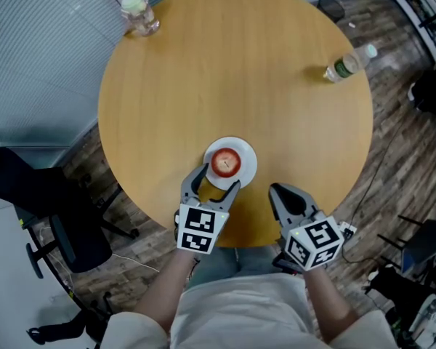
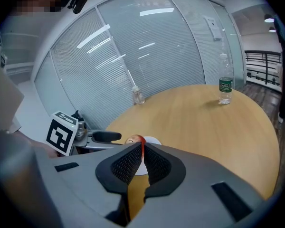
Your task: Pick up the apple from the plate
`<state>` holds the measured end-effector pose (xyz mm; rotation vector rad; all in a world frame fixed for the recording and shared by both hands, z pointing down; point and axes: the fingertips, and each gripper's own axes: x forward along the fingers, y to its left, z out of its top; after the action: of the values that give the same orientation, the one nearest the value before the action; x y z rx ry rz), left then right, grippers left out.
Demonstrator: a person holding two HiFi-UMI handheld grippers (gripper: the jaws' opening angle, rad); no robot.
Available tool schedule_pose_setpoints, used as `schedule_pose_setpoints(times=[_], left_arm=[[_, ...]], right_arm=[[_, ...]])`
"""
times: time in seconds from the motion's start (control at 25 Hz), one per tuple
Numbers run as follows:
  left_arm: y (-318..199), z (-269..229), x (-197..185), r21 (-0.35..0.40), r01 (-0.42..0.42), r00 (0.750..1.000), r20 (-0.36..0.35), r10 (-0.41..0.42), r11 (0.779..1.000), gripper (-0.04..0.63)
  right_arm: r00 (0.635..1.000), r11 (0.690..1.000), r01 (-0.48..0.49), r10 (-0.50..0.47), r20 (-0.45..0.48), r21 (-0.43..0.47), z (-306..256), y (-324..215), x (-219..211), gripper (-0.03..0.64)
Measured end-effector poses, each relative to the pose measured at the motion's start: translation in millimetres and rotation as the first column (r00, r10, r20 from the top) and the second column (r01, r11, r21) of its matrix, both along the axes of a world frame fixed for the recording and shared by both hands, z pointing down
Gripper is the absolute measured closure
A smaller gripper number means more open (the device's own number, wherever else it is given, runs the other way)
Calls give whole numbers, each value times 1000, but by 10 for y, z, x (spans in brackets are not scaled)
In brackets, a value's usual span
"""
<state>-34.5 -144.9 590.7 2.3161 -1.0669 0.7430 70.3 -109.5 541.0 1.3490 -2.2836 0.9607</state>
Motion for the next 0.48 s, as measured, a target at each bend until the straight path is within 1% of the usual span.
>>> schedule_pose_setpoints(times=[0.08, 0.2, 0.32, 0.48], left_arm=[[-20, 73, 25, -12, -11, 1000, 7, 11, 1000, 227], [-68, 175, 32, -18, -21, 999, 37, 21, 1000, 208], [-125, 239, 24, -22, -18, 999, 46, 19, 1000, 206], [-146, 358, 56, -28, -45, 996, 73, 47, 999, 205]], right_arm=[[1000, 1000, -3, 3, 0, -7, 21, 8, 17, 580], [1000, 1000, -8, 8, 3, -17, 42, 13, 32, 580], [1000, 1000, -10, 10, 6, -22, 53, 15, 31, 580], [1000, 999, -14, 14, 7, -32, 95, 28, 46, 580]])
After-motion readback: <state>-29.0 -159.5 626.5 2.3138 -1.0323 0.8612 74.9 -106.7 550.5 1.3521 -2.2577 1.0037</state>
